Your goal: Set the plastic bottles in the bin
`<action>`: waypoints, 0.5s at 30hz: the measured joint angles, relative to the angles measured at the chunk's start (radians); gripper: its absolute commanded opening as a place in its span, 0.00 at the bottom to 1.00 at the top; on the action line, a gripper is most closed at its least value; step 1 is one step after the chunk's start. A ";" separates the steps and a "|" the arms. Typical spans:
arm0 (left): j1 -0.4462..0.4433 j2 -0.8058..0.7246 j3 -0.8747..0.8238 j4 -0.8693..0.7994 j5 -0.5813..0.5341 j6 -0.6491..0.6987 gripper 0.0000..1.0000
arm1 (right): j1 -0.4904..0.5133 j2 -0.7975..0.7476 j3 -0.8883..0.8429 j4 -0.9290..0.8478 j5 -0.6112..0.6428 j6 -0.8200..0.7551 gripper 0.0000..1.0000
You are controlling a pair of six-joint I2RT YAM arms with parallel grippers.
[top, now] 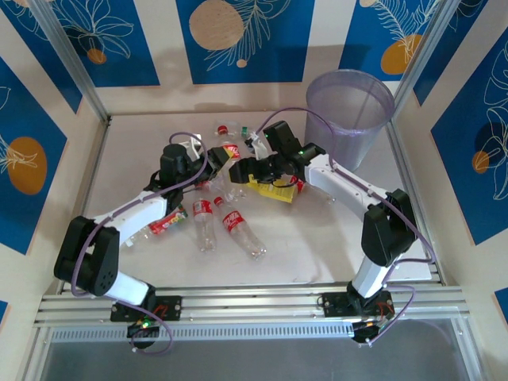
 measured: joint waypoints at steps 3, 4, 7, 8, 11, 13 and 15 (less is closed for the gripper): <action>0.000 0.000 0.000 0.014 0.003 -0.008 0.39 | 0.005 0.002 0.010 0.000 0.000 0.000 0.76; 0.000 0.000 0.000 0.021 0.003 -0.010 0.40 | 0.008 0.006 0.014 0.000 -0.002 0.000 0.76; -0.002 0.000 0.000 0.033 0.005 -0.012 0.39 | 0.020 0.026 0.028 0.008 -0.016 0.001 0.75; -0.003 0.000 0.000 0.033 0.005 -0.015 0.40 | 0.023 0.032 0.028 0.012 -0.024 0.004 0.73; -0.004 0.000 0.000 0.033 0.005 -0.019 0.40 | 0.027 0.047 0.028 0.016 -0.041 0.014 0.68; -0.004 0.000 0.000 0.034 0.004 -0.019 0.40 | 0.026 0.048 0.028 0.016 -0.045 0.019 0.66; -0.004 0.000 0.000 0.040 0.003 -0.018 0.42 | 0.024 0.047 0.028 0.016 -0.047 0.022 0.64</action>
